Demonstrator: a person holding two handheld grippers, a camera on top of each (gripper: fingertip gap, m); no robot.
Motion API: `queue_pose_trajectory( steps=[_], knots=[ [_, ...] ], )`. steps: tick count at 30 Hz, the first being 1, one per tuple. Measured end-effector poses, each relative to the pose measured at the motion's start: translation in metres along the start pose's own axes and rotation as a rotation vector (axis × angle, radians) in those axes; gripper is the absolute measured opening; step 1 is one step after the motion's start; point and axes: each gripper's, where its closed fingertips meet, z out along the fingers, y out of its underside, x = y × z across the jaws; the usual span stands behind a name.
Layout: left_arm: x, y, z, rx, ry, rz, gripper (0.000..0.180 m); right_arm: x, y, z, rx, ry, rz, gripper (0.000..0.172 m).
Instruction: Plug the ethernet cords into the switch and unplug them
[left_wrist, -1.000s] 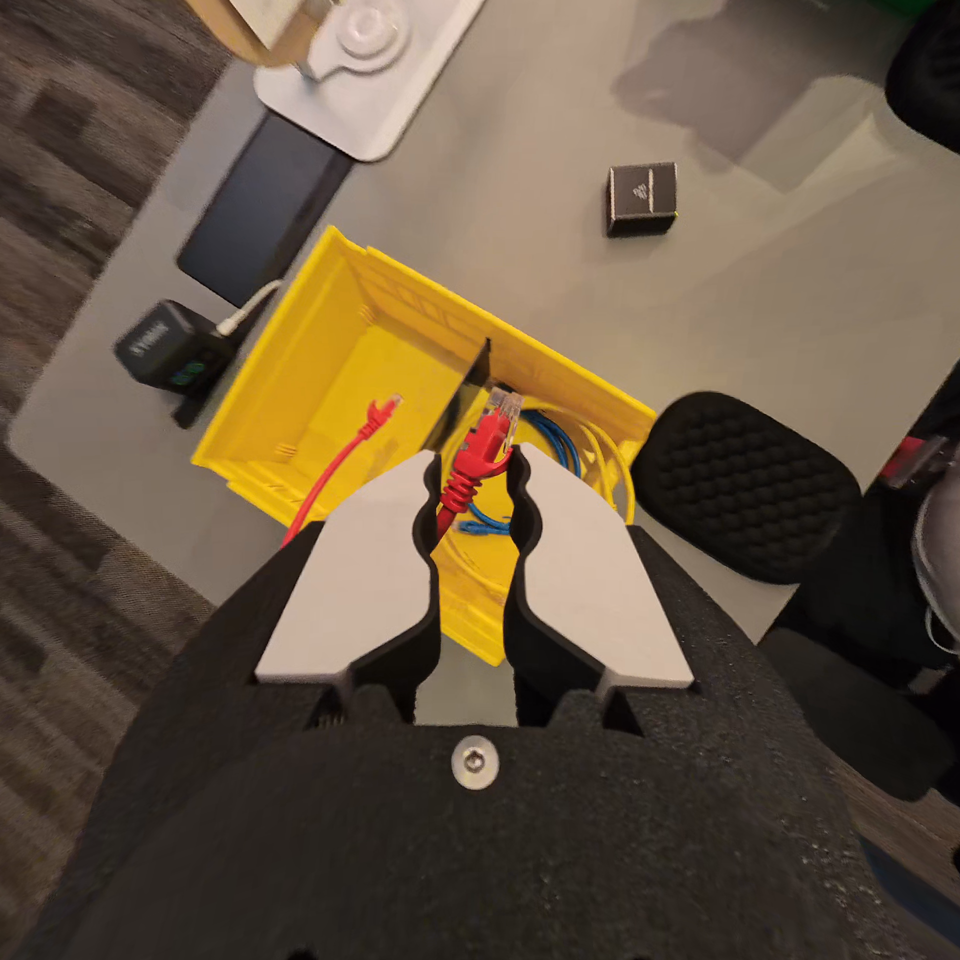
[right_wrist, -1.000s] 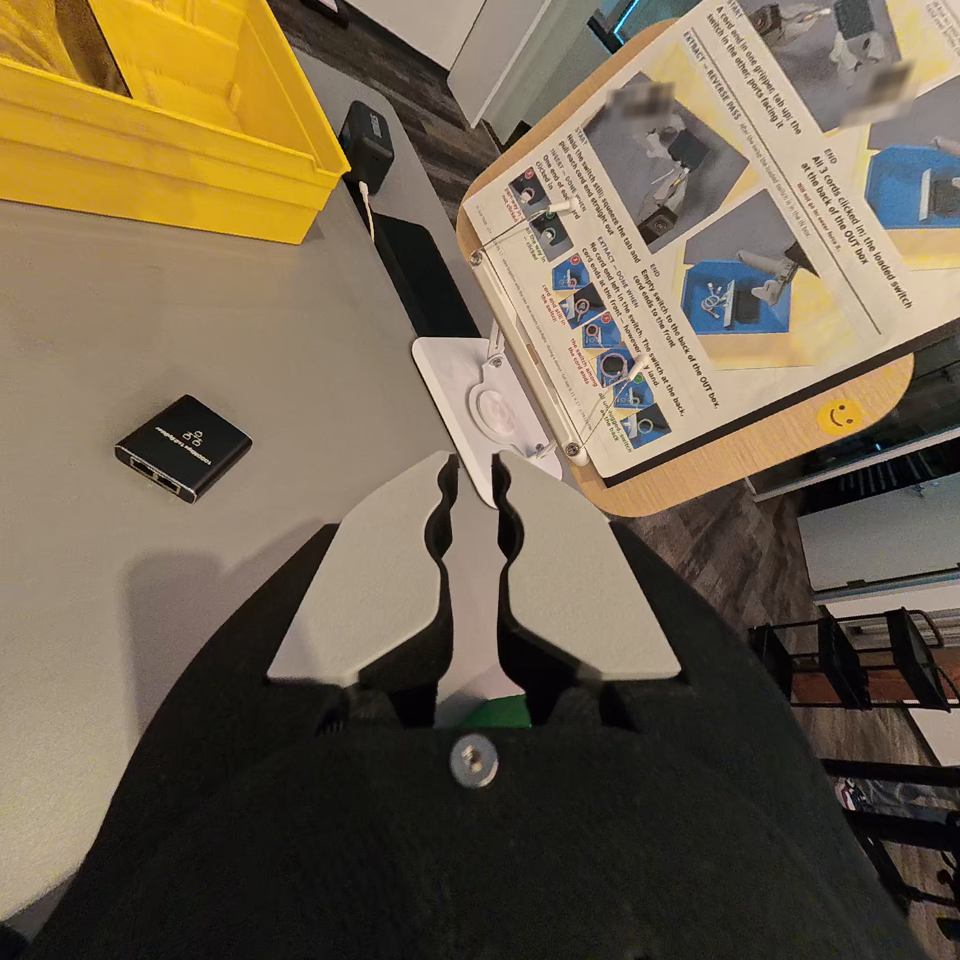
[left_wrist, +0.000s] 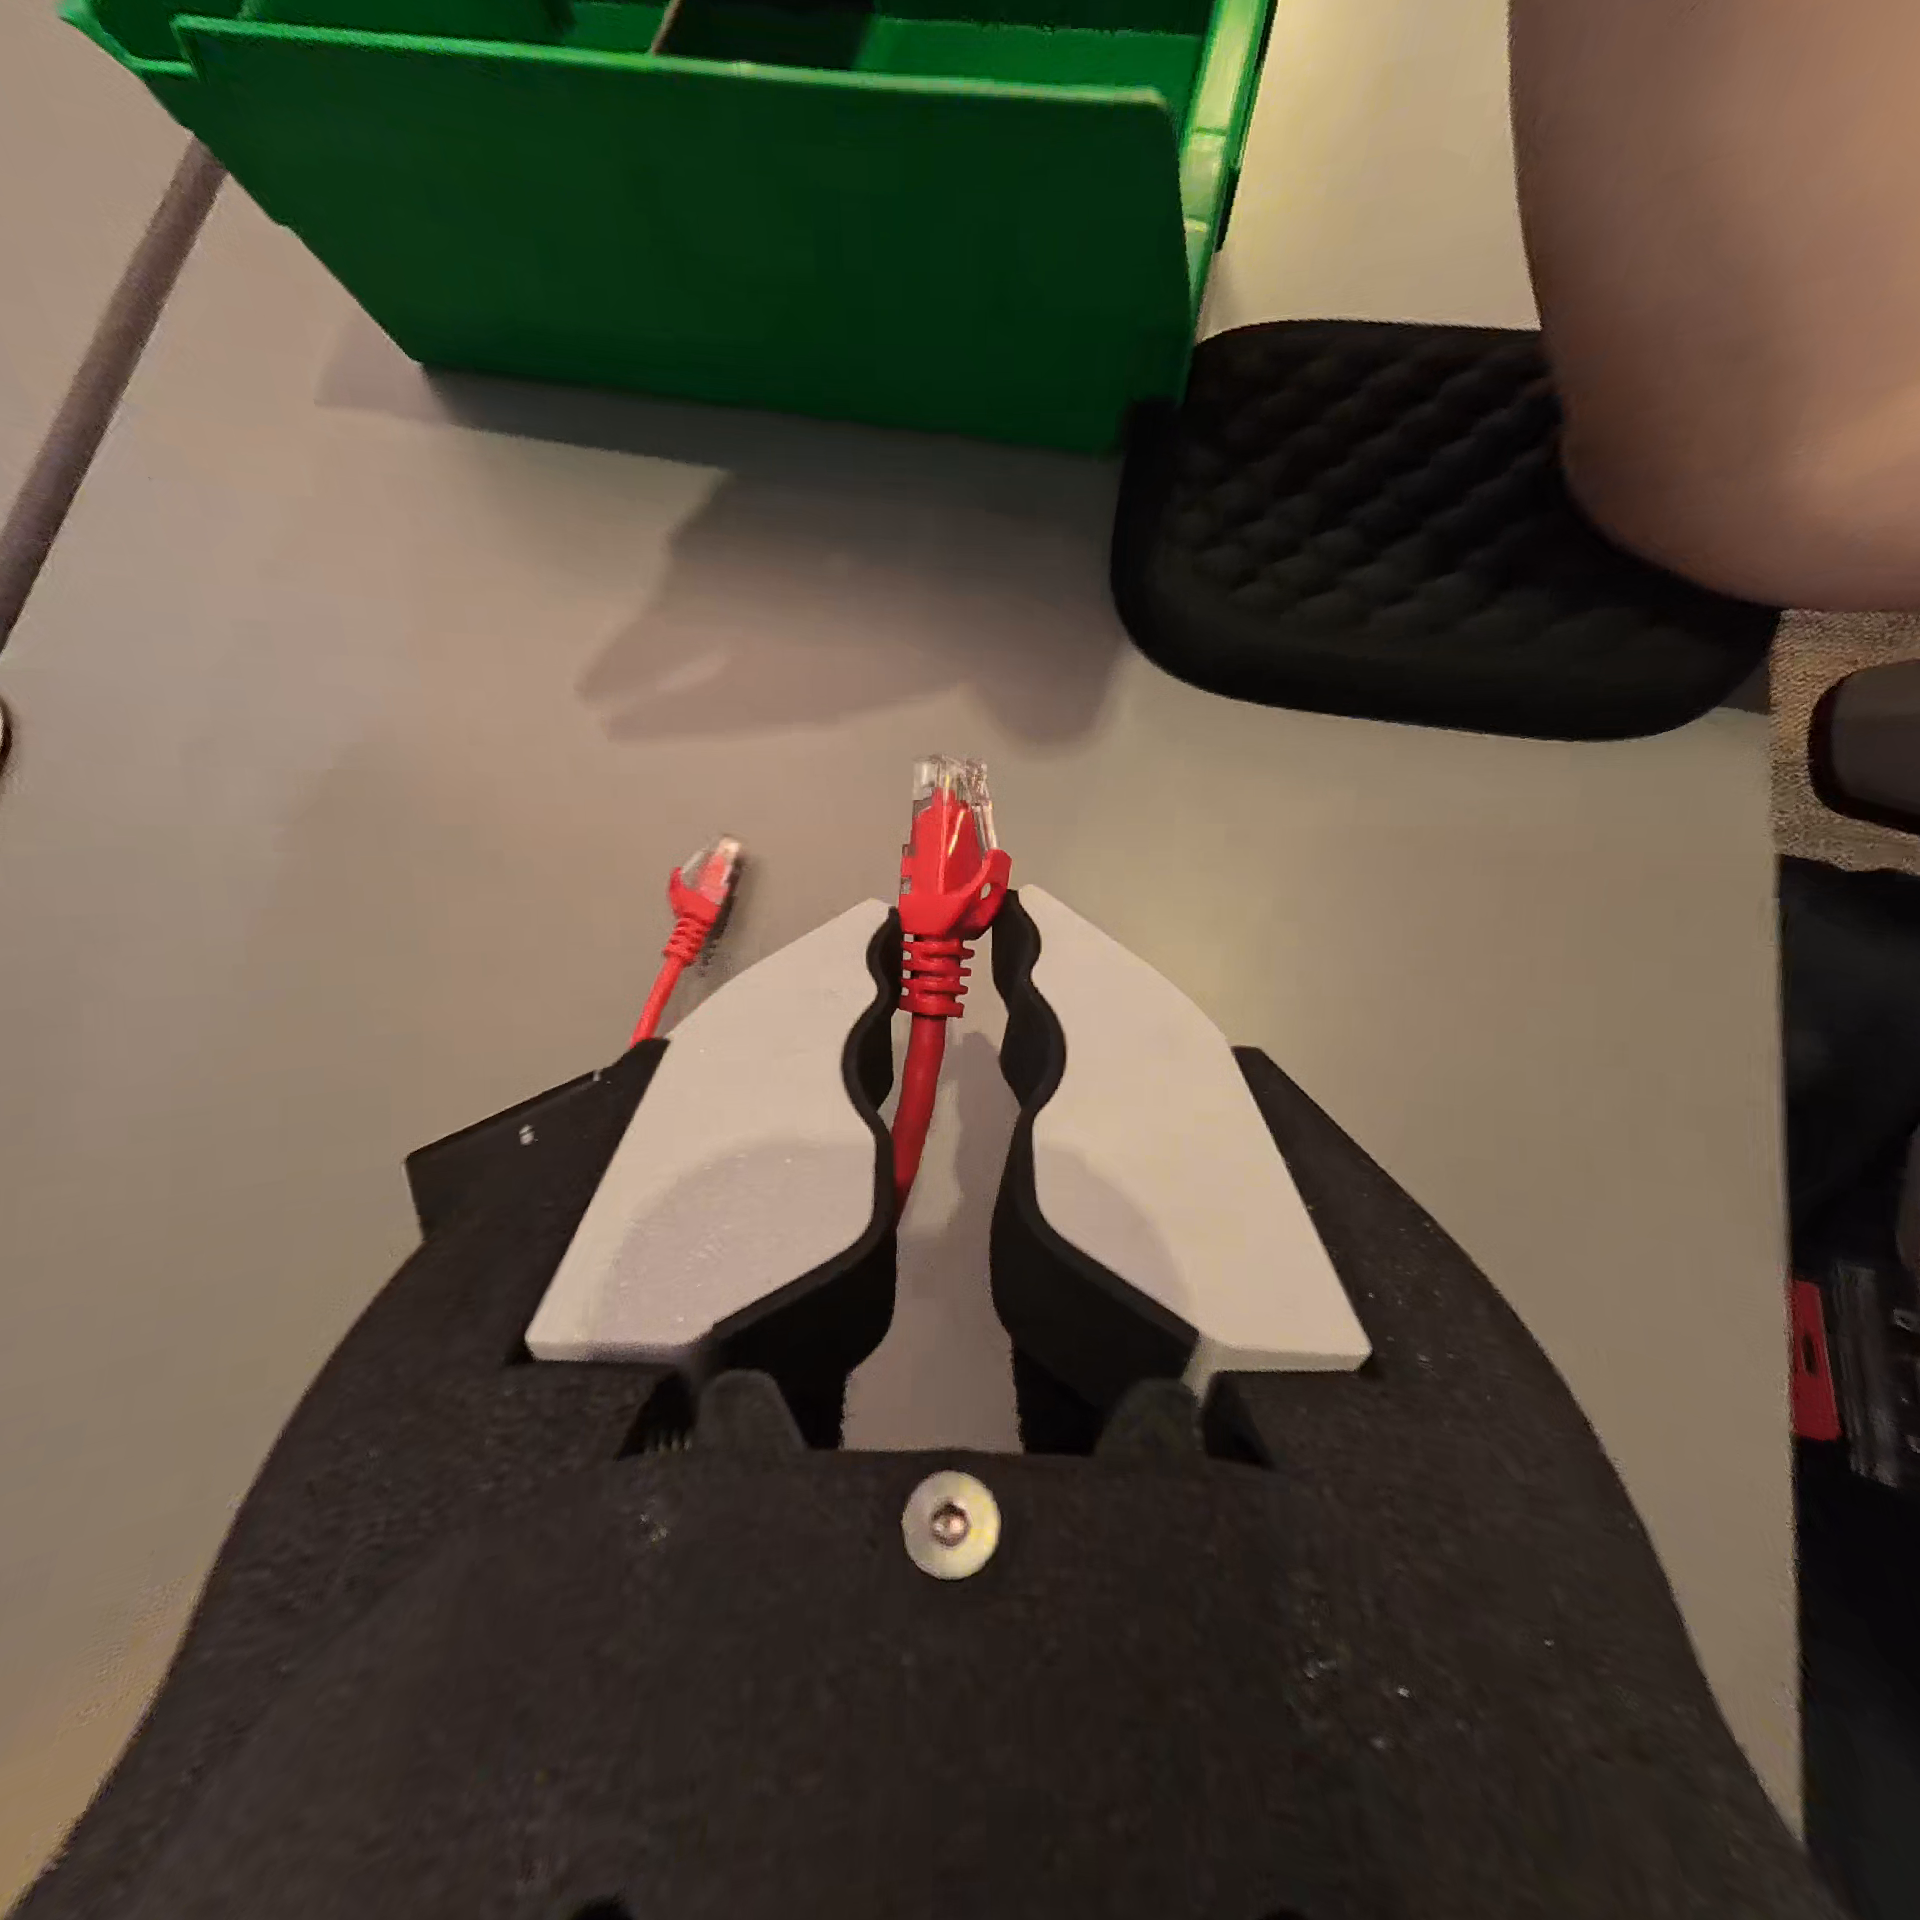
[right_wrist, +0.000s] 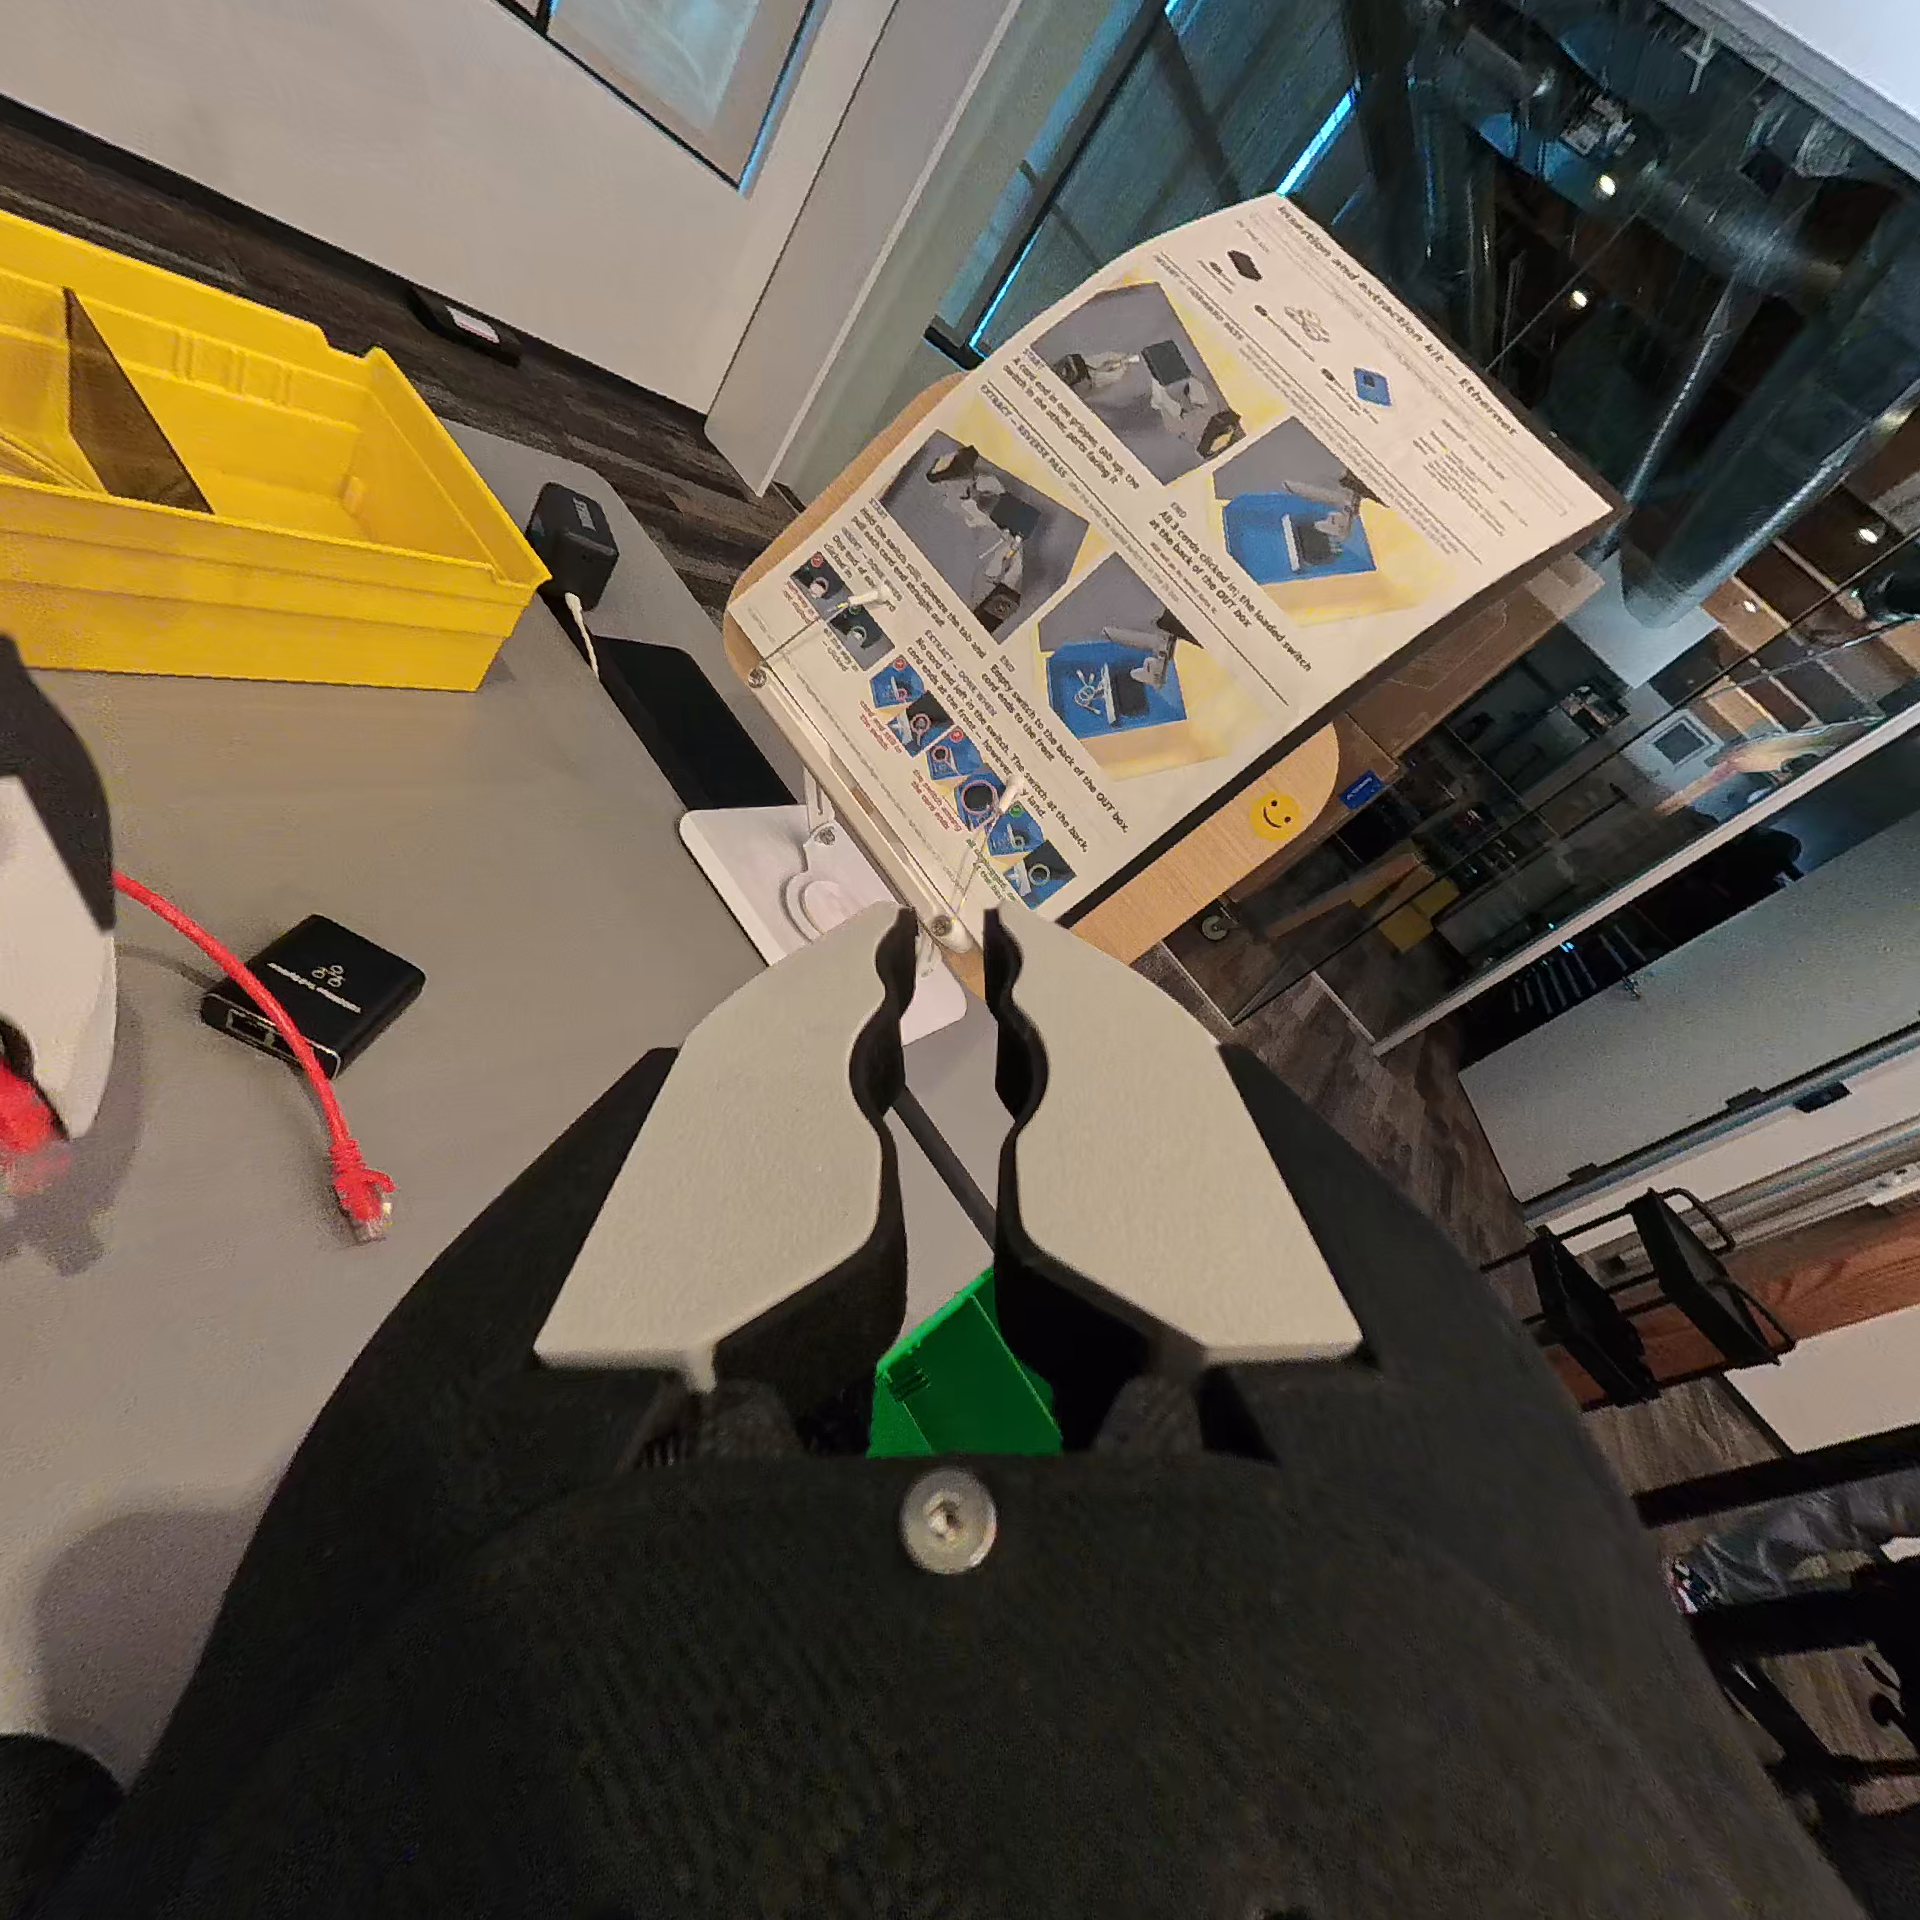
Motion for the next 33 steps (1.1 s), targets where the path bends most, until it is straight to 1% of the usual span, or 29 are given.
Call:
queue_pose_trajectory(
  steps=[3, 6, 8, 11, 12, 13, 15, 16, 17, 19, 21, 22, 23, 24, 25, 26, 27, 28, 30, 32, 33],
  knots=[
    [0.01, 0.01, 0.026, -0.054, -0.027, 0.043, 0.016, -0.003, -0.001, 0.005, -0.003, -0.012, -0.008, 0.014],
    [0.031, 0.02, 0.052, -0.084, 0.065, -0.014, 0.016, -0.008, 0.001, 0.009, -0.016, -0.028, -0.017, 0.014],
    [0.04, 0.029, 0.062, -0.105, 0.12, -0.045, 0.019, -0.01, 0.001, 0.011, -0.024, -0.033, -0.021, 0.014],
    [0.045, 0.047, 0.068, -0.14, 0.175, -0.081, 0.024, -0.011, -0.001, 0.011, -0.016, -0.035, -0.024, 0.014],
    [0.044, 0.048, 0.067, -0.131, 0.179, -0.09, 0.025, -0.011, -0.002, 0.011, -0.01, -0.036, -0.021, 0.014],
    [0.043, 0.047, 0.064, -0.108, 0.172, -0.093, 0.036, -0.011, -0.002, 0.011, -0.006, -0.038, -0.018, 0.014],
    [0.042, 0.047, 0.053, -0.094, 0.171, -0.097, 0.047, -0.009, -0.001, 0.011, -0.009, -0.036, -0.016, 0.014],
    [0.043, 0.043, 0.043, -0.068, 0.181, -0.106, 0.055, -0.009, 0.0, 0.011, -0.013, -0.034, -0.015, 0.014],
    [0.043, 0.038, 0.031, -0.036, 0.187, -0.121, 0.059, -0.009, 0.002, 0.011, -0.017, -0.034, -0.013, 0.014],
    [0.036, 0.025, -0.007, 0.055, 0.155, -0.149, 0.06, -0.008, 0.003, 0.01, -0.021, -0.033, -0.009, 0.014],
    [0.01, 0.023, -0.061, 0.101, 0.031, -0.161, 0.06, -0.007, 0.004, 0.01, -0.023, -0.03, -0.009, 0.014],
    [-0.009, 0.031, -0.092, 0.086, -0.057, -0.161, 0.06, -0.007, 0.004, 0.009, -0.021, -0.029, -0.008, 0.014],
    [-0.029, 0.045, -0.123, 0.047, -0.146, -0.167, 0.063, -0.007, 0.003, 0.01, -0.018, -0.028, -0.005, 0.014],
    [-0.047, 0.064, -0.155, -0.013, -0.222, -0.187, 0.062, -0.007, 0.003, 0.011, -0.016, -0.029, -0.003, 0.014],
    [-0.066, 0.087, -0.185, -0.088, -0.294, -0.225, 0.053, -0.008, 0.003, 0.012, -0.018, -0.032, -0.005, 0.014],
    [-0.081, 0.115, -0.211, -0.169, -0.351, -0.278, 0.05, -0.008, 0.003, 0.014, -0.024, -0.035, -0.01, 0.014],
    [-0.089, 0.141, -0.231, -0.247, -0.364, -0.33, 0.046, -0.009, 0.004, 0.017, -0.032, -0.036, -0.016, 0.014],
    [-0.089, 0.166, -0.244, -0.306, -0.328, -0.37, 0.041, -0.01, 0.005, 0.019, -0.039, -0.038, -0.018, 0.014],
    [-0.076, 0.203, -0.251, -0.365, -0.193, -0.422, 0.046, -0.014, 0.007, 0.025, -0.058, -0.052, -0.022, 0.014],
    [-0.062, 0.226, -0.246, -0.379, -0.101, -0.423, 0.049, -0.018, 0.012, 0.031, -0.088, -0.061, -0.035, 0.014],
    [-0.054, 0.235, -0.242, -0.395, -0.074, -0.416, 0.054, -0.021, 0.014, 0.033, -0.102, -0.065, -0.041, 0.014]
  ],
)
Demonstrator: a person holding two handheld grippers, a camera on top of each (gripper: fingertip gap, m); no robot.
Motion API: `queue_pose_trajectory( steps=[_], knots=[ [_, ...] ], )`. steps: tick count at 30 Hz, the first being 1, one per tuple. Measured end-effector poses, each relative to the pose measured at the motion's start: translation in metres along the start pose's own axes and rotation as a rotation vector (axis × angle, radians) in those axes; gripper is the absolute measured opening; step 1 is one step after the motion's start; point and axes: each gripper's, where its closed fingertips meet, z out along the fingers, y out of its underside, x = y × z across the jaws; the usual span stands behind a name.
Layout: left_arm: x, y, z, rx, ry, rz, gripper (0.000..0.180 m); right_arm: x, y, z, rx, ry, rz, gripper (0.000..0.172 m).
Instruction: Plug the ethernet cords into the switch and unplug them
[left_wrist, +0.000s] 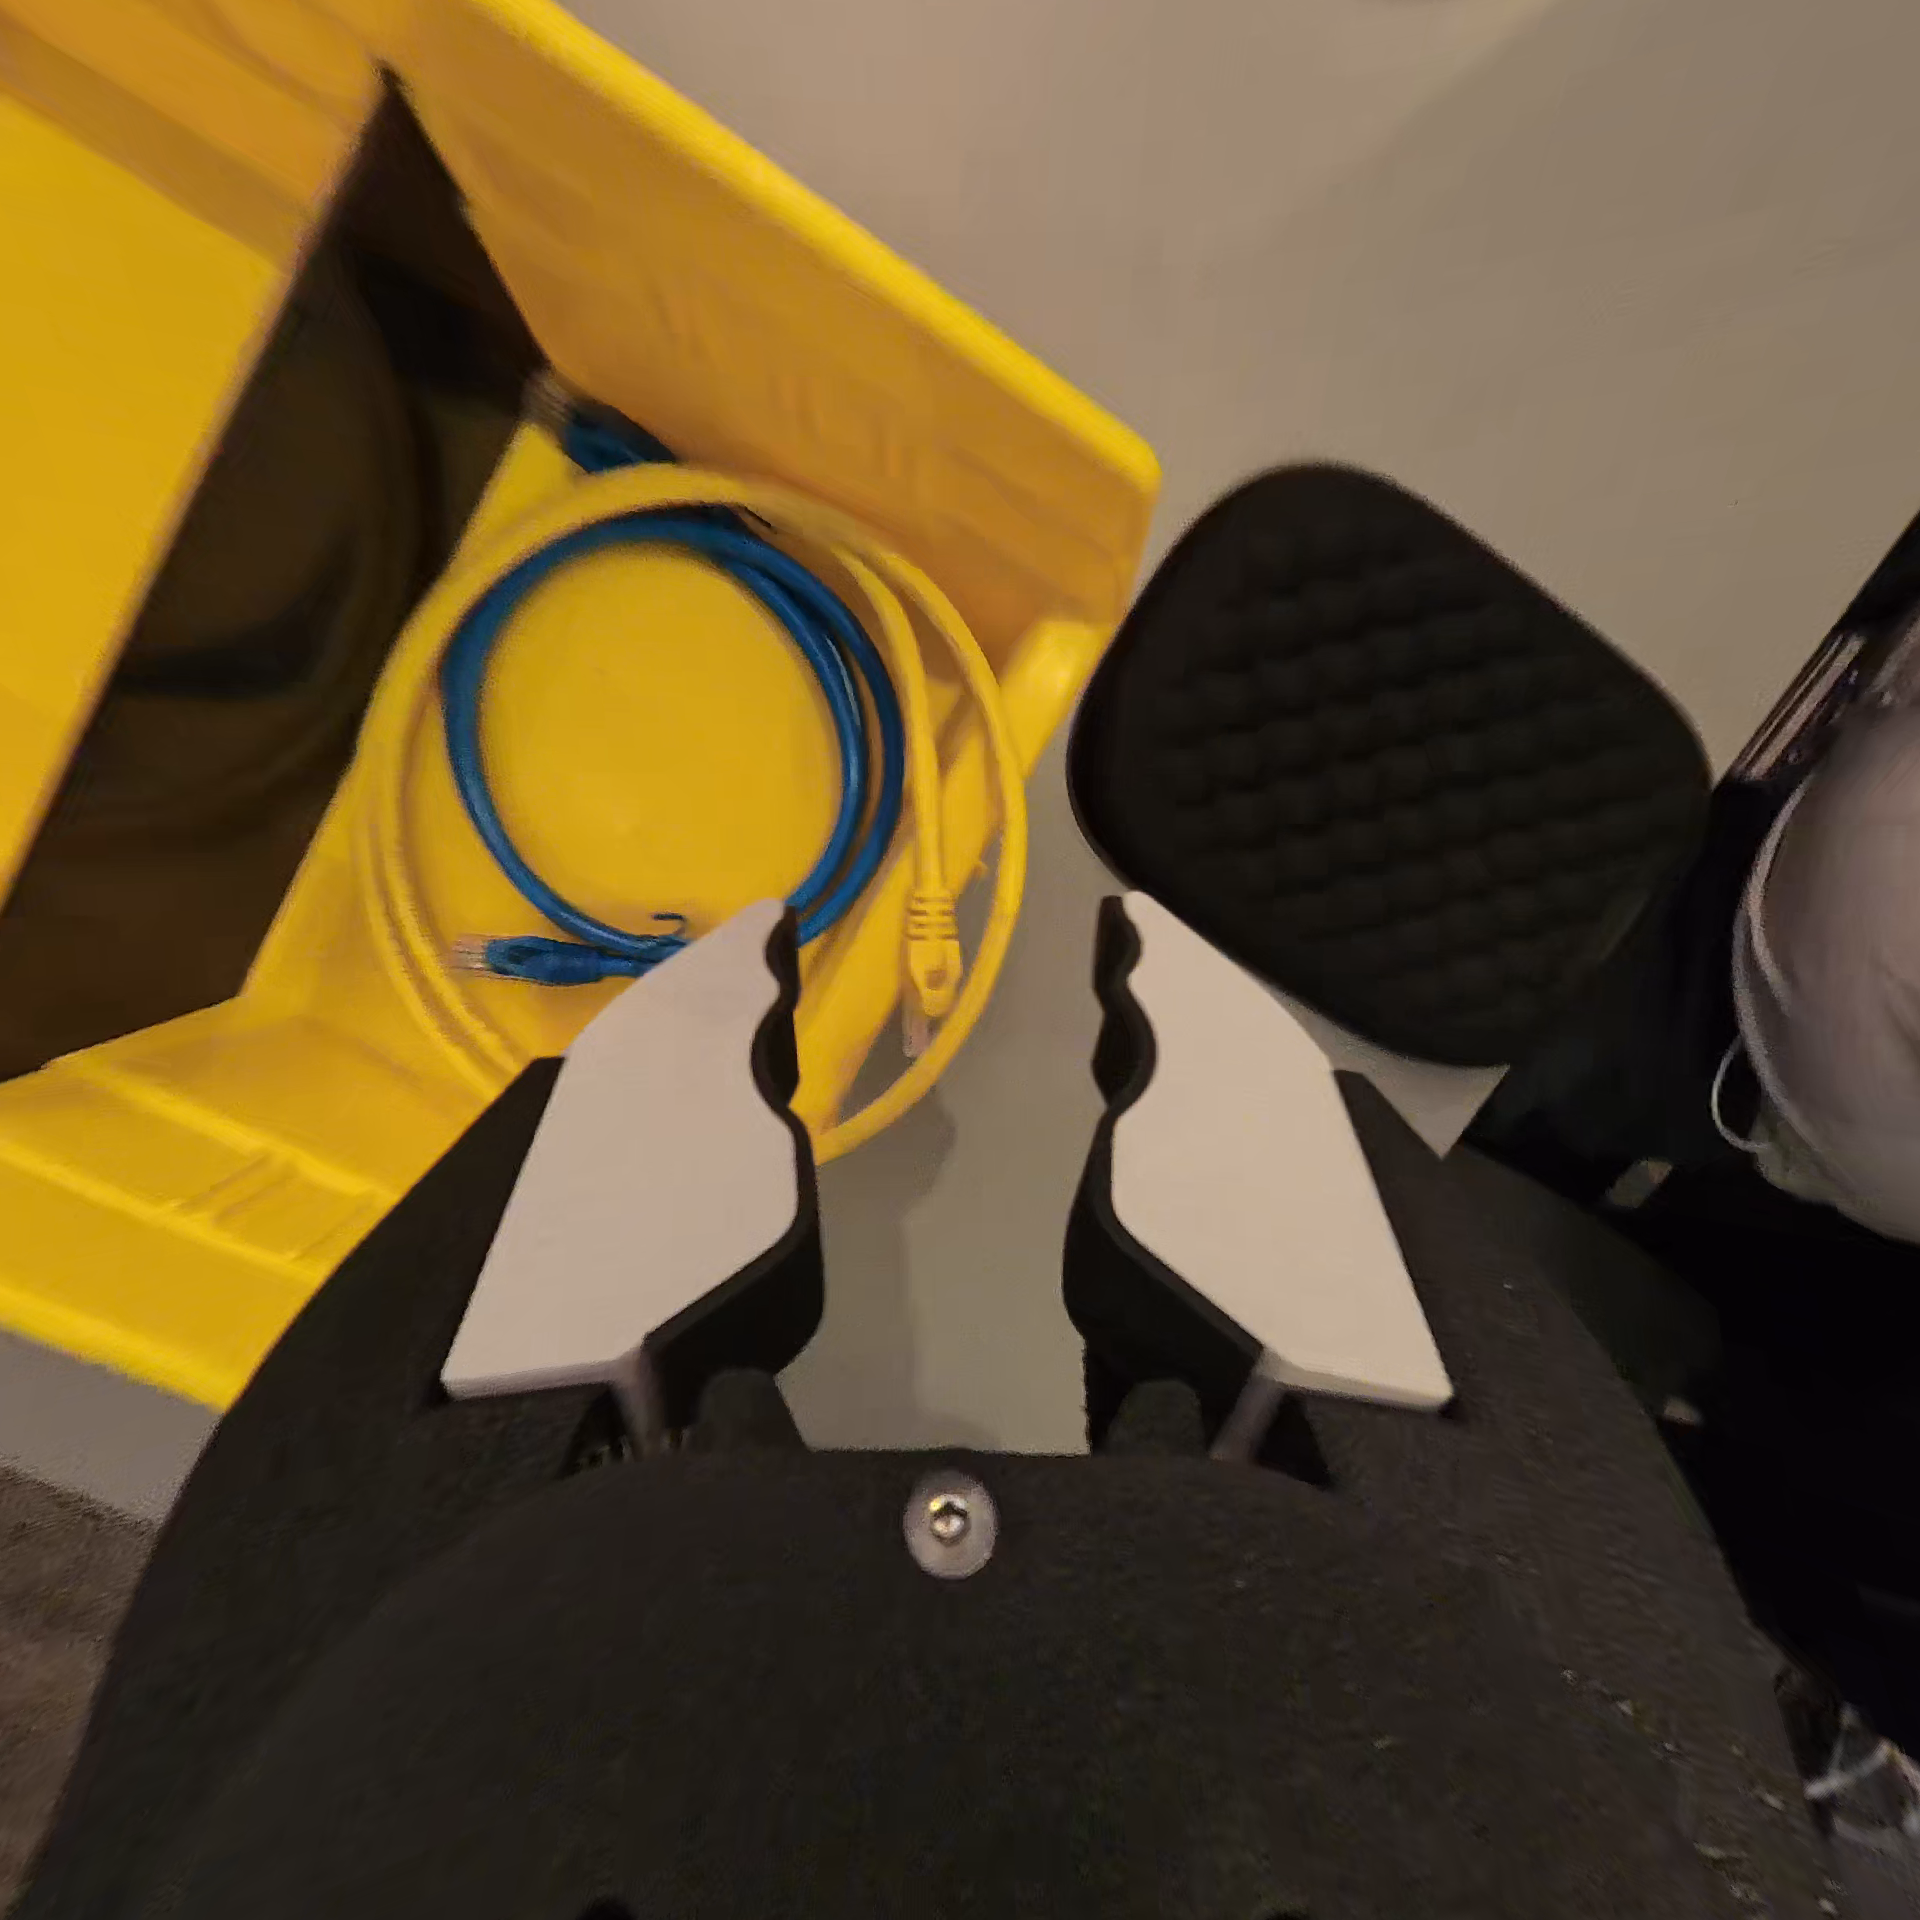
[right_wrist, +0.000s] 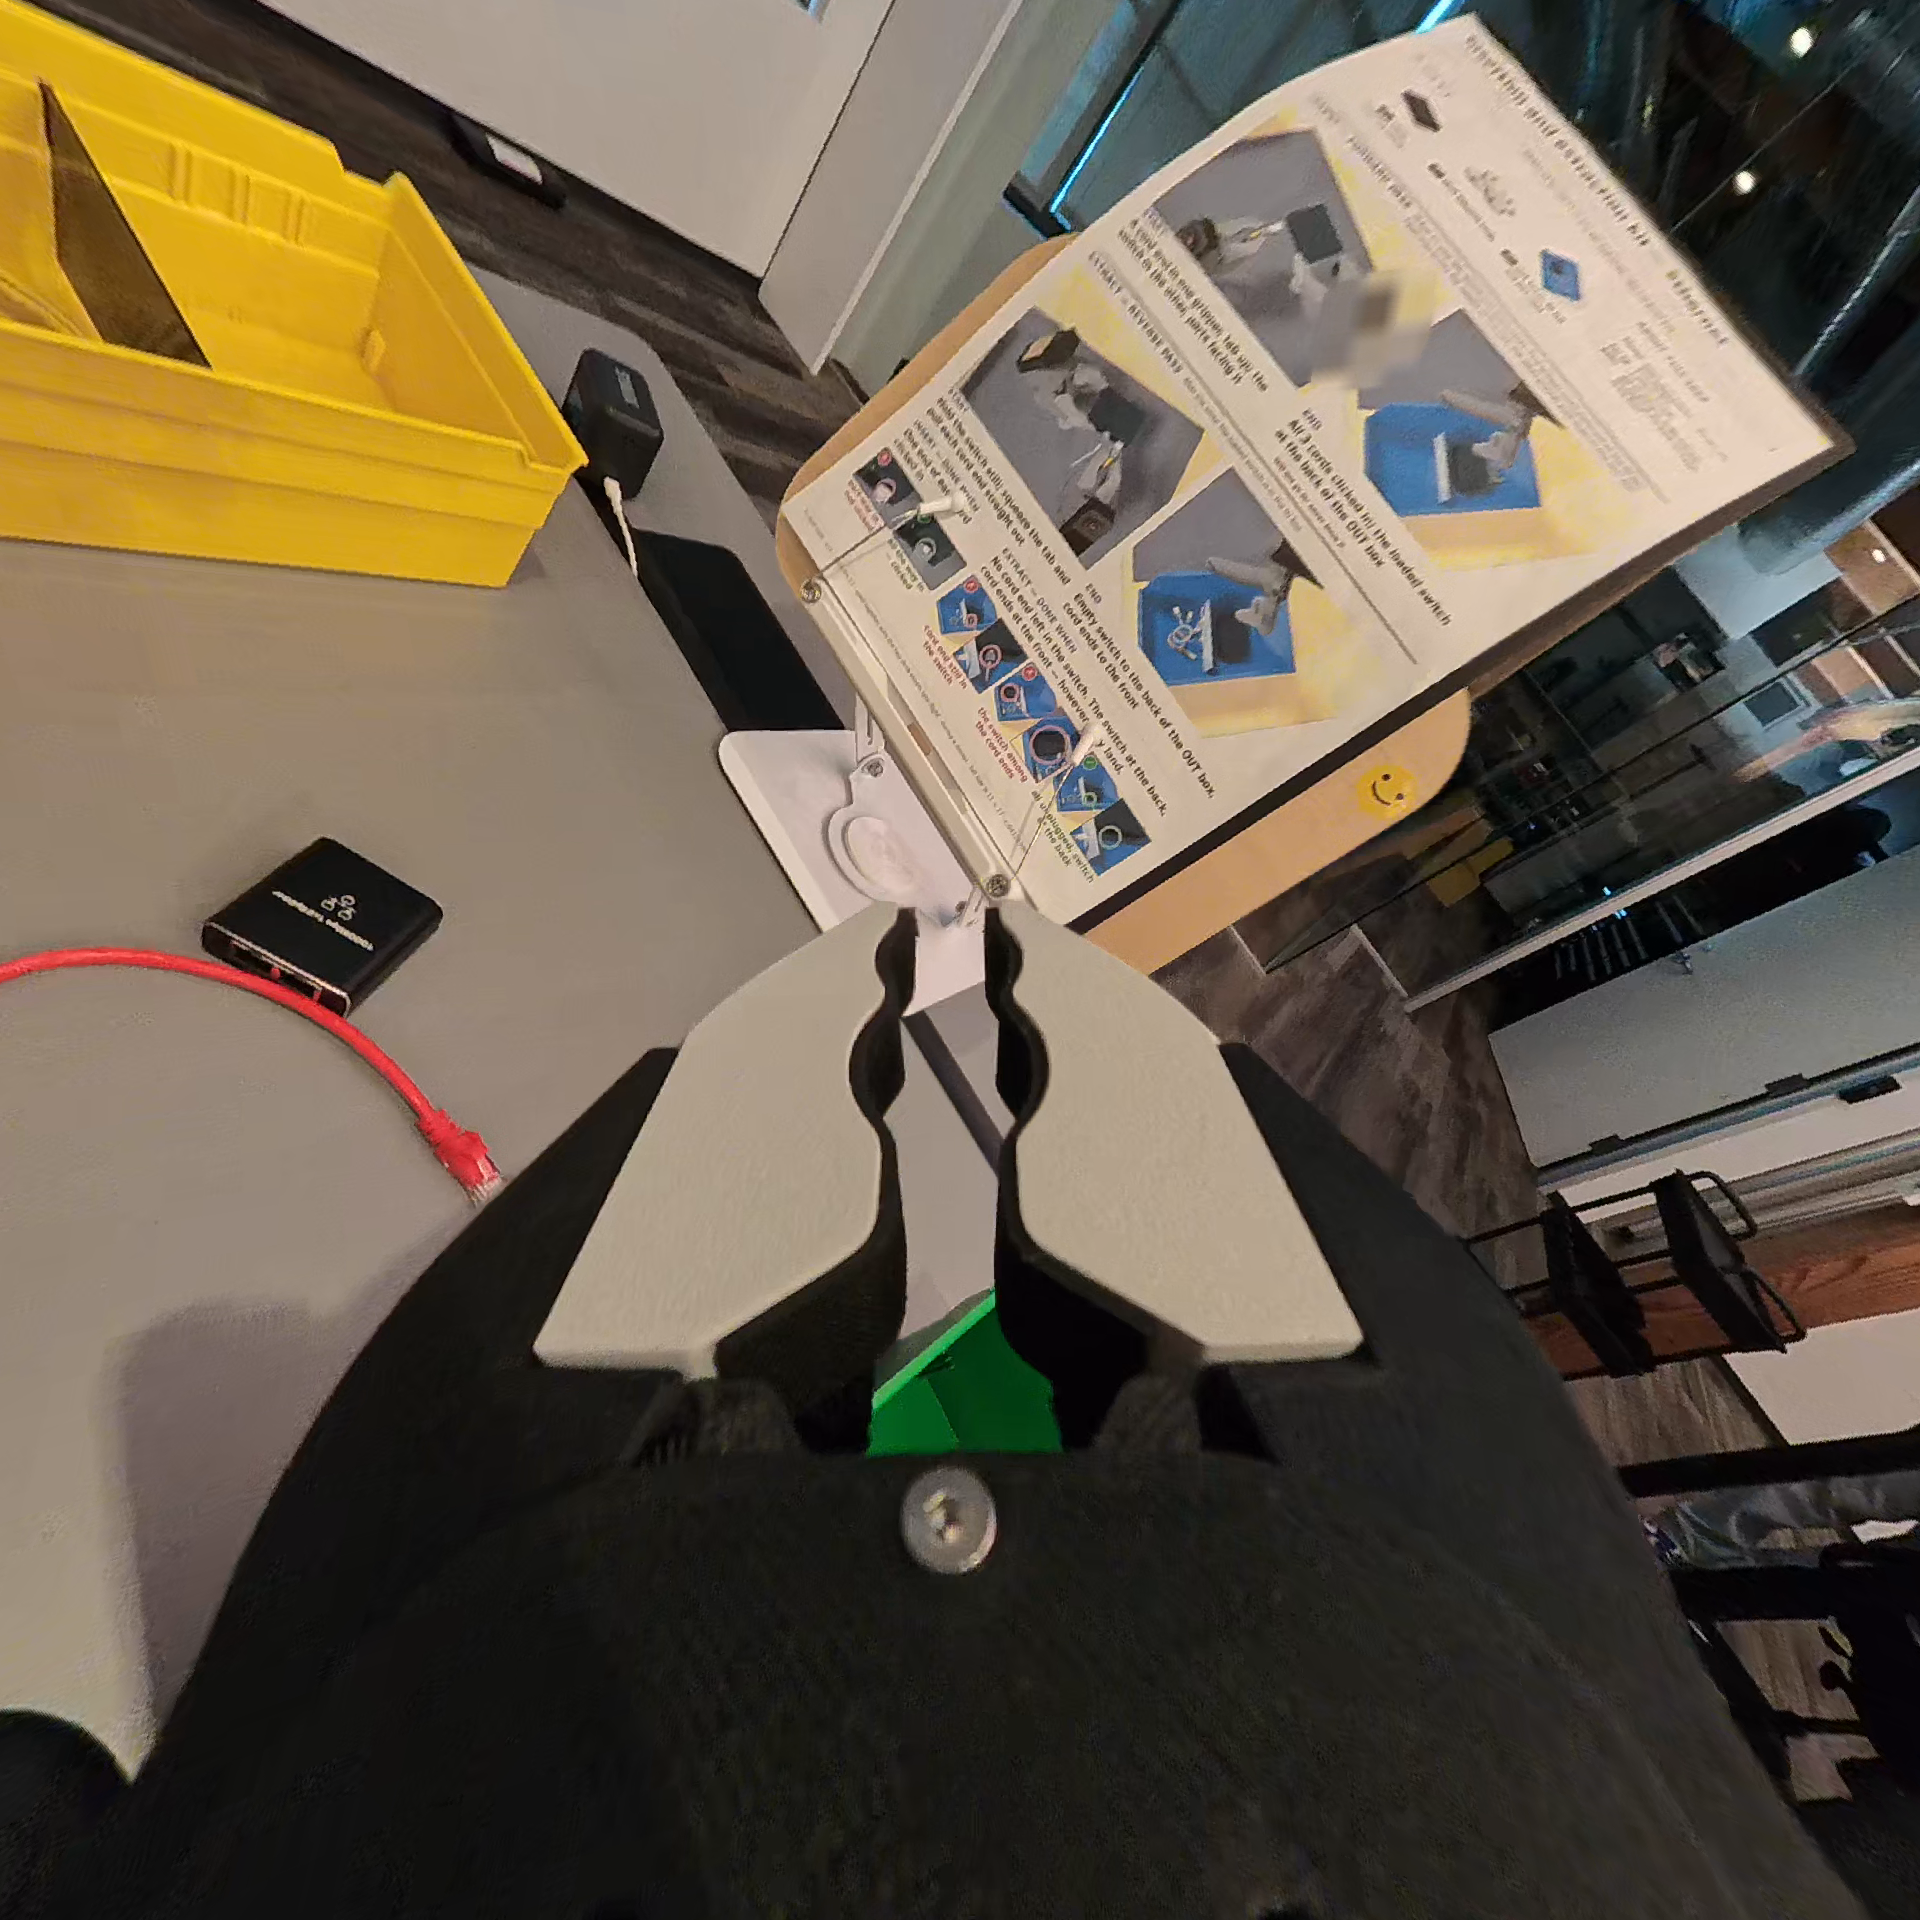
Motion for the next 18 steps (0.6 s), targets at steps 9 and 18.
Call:
queue_pose_trajectory(
  steps=[9, 18],
  knots=[
    [-0.016, 0.026, 0.047, -0.122, -0.261, 0.144, 0.045, -0.007, 0.007, 0.013, -0.05, -0.023, -0.012, 0.014],
    [-0.012, 0.038, 0.043, -0.177, -0.137, 0.08, 0.026, -0.006, 0.01, 0.012, -0.053, -0.023, -0.006, 0.014]
  ],
)
